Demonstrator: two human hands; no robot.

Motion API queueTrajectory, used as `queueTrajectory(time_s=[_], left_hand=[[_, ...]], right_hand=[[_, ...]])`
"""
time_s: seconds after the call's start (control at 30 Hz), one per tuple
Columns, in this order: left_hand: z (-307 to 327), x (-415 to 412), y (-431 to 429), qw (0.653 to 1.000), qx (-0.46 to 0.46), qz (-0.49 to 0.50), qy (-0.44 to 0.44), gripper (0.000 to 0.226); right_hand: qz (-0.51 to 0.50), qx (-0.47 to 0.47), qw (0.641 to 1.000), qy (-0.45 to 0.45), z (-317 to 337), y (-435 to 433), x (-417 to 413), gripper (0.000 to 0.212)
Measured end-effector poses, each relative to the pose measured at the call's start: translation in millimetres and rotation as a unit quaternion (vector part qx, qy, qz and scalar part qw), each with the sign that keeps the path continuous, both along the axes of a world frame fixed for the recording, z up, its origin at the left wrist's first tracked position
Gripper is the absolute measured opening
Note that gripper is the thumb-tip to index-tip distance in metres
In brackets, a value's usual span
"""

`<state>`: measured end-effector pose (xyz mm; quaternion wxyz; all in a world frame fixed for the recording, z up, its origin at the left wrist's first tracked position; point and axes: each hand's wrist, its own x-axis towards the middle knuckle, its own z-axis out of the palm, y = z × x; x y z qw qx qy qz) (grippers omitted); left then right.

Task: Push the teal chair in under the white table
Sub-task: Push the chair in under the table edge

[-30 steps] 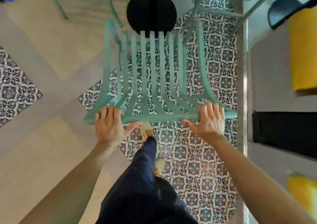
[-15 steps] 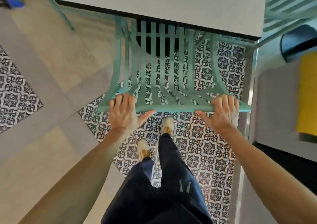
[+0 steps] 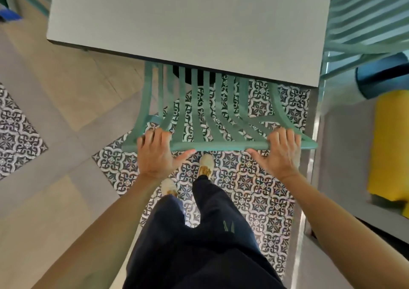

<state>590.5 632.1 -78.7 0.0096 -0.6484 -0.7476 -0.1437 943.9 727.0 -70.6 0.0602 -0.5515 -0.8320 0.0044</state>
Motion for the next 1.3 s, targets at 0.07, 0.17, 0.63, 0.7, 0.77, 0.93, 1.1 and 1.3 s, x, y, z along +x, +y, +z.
queueTrajectory(time_s=[0.07, 0.17, 0.63, 0.7, 0.77, 0.93, 1.1, 1.3], left_hand=[[3, 1, 0, 1.0, -0.017, 0.005, -0.003, 0.082], [9, 0, -5, 0.999, -0.044, 0.005, -0.011, 0.081], [15, -24, -10, 0.988, -0.067, -0.136, 0.029, 0.061], [13, -25, -9, 0.987, -0.075, -0.134, 0.052, 0.058], [13, -26, -9, 0.986, -0.08, -0.135, 0.066, 0.057], [14, -38, -9, 0.984, -0.081, -0.143, 0.071, 0.056], [11, -59, -14, 0.98, -0.1, -0.16, 0.063, 0.063], [9, -97, -16, 0.976, -0.109, -0.174, 0.075, 0.075]], right_hand=[[-0.005, -0.009, 1.0, 0.002, 1, -2, -1, 0.082], [-0.005, -0.011, 1.0, 0.026, 1, -7, -2, 0.086], [-0.067, -0.04, 0.997, -0.012, 6, -30, -34, 0.077], [-0.067, -0.04, 0.997, -0.017, 6, -30, -35, 0.077], [-0.066, -0.047, 0.996, -0.023, 7, -30, -36, 0.078], [-0.077, -0.039, 0.996, -0.018, 4, -36, -46, 0.077], [-0.092, -0.037, 0.995, -0.022, 1, -54, -64, 0.078], [-0.119, -0.057, 0.991, -0.029, 5, -73, -103, 0.079]])
